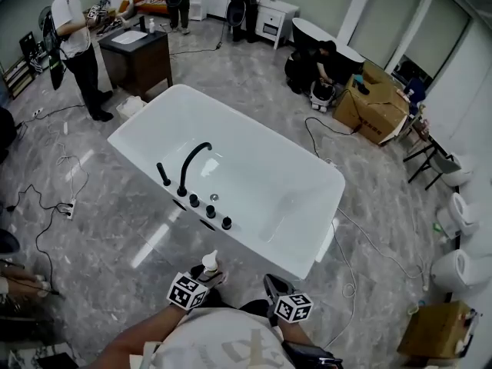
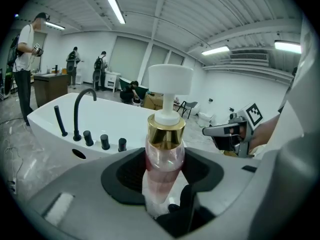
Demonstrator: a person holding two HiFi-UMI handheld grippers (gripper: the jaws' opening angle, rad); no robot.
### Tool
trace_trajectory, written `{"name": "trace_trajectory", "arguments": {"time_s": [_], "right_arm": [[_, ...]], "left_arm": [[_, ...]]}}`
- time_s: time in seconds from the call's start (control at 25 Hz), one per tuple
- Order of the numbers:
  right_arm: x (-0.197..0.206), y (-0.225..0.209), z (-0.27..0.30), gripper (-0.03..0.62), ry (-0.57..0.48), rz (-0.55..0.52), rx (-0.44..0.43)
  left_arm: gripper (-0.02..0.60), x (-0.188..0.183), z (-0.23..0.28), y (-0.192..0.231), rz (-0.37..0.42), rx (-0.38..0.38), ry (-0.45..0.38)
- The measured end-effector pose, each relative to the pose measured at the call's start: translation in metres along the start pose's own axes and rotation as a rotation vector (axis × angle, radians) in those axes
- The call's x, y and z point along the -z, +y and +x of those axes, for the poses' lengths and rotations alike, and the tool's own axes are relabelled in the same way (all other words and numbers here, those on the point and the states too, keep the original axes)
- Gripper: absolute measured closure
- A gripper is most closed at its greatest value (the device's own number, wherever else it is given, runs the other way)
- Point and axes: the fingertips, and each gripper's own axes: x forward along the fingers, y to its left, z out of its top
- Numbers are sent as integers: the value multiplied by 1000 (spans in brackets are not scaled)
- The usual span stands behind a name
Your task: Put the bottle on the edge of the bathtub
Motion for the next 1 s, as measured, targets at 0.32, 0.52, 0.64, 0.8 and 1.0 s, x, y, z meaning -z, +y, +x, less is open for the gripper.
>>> {"name": "trace_trajectory", "arguments": {"time_s": [0.32,0.52,0.64,0.8,1.0], "right_arm": [[-2,6,16,588,3,-2,20],[1,1,23,588,21,4,17],[-1,-5,29,588,30,14,16],[-11,-11,41,588,32,17,6],[-31,-26,54,588,31,14,-14]], "left_arm": [[370,6,-7,28,-25,-9,10],[370,6,1,36,-29,-14,21],[368,2,7,38,-27,-11,36],[368,-4,14,42,-17,-10,54],[368,-20,34,46,1,-14,68]]}}
